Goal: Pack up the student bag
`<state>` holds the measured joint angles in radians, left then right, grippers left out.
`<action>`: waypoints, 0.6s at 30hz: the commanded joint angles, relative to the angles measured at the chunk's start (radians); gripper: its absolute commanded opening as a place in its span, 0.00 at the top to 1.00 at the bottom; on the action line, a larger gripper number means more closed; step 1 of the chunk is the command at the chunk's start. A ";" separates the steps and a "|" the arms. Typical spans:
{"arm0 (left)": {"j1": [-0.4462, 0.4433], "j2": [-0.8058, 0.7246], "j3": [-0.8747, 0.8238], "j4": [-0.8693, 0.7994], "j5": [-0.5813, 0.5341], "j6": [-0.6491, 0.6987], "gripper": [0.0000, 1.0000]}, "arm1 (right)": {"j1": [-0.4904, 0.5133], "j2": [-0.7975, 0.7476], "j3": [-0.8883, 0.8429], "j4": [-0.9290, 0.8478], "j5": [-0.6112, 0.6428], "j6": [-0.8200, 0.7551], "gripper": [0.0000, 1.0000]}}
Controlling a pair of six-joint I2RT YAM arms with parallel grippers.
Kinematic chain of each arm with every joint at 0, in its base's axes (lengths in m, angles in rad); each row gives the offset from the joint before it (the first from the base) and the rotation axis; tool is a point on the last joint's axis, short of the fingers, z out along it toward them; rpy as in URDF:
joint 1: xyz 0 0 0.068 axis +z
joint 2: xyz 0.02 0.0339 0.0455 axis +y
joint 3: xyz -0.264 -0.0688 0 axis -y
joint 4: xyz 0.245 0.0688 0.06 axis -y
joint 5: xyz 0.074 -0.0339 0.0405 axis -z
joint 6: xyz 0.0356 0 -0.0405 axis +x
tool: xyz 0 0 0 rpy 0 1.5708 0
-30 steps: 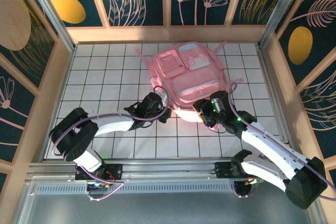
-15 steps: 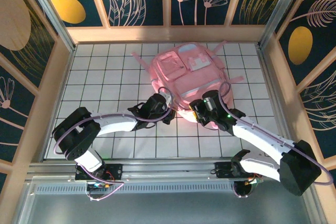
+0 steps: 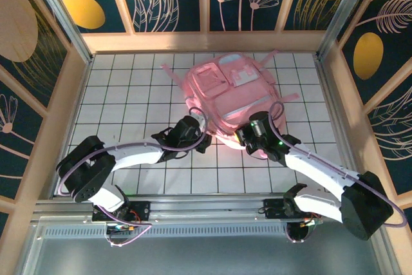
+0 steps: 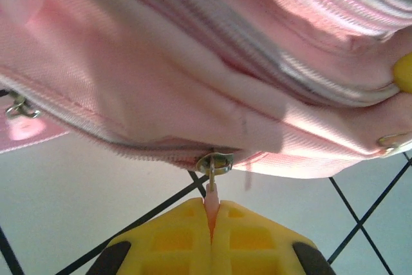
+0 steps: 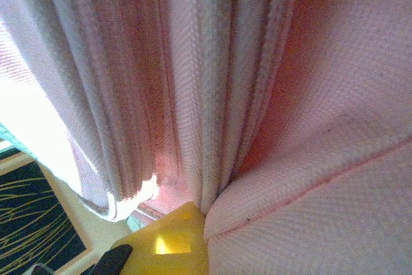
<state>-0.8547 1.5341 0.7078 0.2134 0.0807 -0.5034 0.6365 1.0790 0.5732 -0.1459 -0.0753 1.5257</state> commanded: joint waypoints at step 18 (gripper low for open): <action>0.145 0.015 -0.033 0.062 -0.009 -0.035 1.00 | -0.036 -0.085 -0.015 0.020 0.042 -0.040 1.00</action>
<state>-0.7341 1.5238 0.6640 0.2863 0.1230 -0.5438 0.6224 1.0340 0.5495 -0.1390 -0.0795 1.5173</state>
